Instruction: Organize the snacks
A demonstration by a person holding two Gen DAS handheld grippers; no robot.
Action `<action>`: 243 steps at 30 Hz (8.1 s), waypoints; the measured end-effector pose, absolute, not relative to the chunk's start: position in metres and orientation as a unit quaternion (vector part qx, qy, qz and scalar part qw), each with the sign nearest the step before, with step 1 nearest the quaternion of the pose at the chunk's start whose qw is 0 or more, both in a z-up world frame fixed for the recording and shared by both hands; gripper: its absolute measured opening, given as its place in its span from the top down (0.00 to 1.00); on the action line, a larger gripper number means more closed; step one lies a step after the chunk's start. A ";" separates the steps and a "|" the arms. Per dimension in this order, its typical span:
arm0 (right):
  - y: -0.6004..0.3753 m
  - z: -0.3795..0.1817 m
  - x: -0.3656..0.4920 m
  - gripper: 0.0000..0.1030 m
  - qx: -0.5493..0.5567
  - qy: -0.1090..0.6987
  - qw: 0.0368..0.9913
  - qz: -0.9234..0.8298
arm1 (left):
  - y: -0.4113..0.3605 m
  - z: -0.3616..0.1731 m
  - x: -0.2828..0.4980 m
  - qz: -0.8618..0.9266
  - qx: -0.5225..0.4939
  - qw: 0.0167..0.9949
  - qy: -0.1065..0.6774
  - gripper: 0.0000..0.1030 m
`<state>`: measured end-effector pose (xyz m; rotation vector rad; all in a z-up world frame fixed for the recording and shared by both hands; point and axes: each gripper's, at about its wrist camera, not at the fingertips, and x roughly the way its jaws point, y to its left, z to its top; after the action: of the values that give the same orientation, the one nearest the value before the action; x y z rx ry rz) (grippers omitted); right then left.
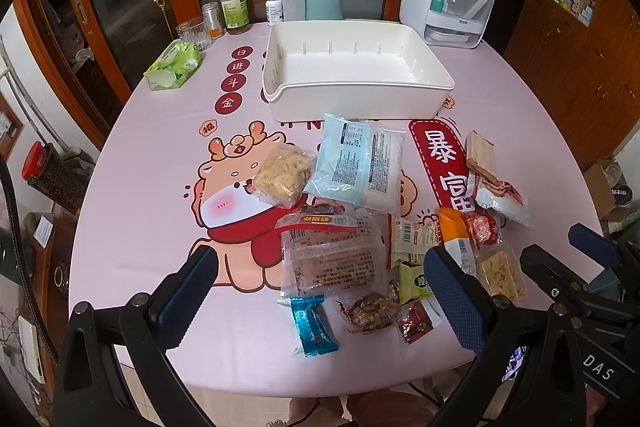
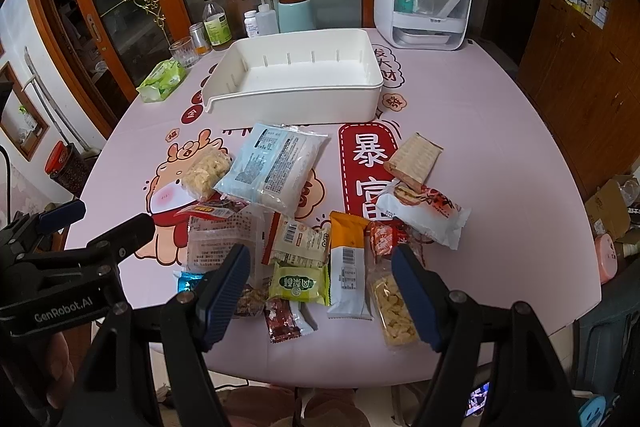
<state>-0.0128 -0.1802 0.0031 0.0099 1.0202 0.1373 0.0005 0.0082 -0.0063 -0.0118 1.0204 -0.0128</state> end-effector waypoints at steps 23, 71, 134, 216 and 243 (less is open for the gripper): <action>-0.193 -0.013 -0.016 0.28 0.014 0.500 0.864 0.063 | 0.002 -0.013 0.002 -0.011 -0.002 0.869 0.495 0.01; -0.269 -0.149 0.006 0.28 0.002 0.635 0.769 0.069 | 0.057 -0.166 -0.012 0.111 -0.100 0.759 0.634 0.01; -0.158 0.023 0.323 0.41 -0.004 0.454 0.889 0.049 | 0.036 0.068 0.306 -0.039 0.021 0.913 0.406 0.75; -0.369 -0.167 0.114 0.28 0.255 0.610 0.747 0.070 | -0.254 -0.095 0.219 -0.240 0.146 0.793 0.541 0.08; -0.355 -0.154 0.105 0.81 0.252 0.584 0.765 0.100 | -0.294 -0.178 0.258 -0.263 0.201 0.727 0.602 0.48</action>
<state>0.1046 -0.3555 -0.1539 0.5482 1.2699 0.2177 0.2576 -0.2942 -0.1776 0.4433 1.3277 -0.5794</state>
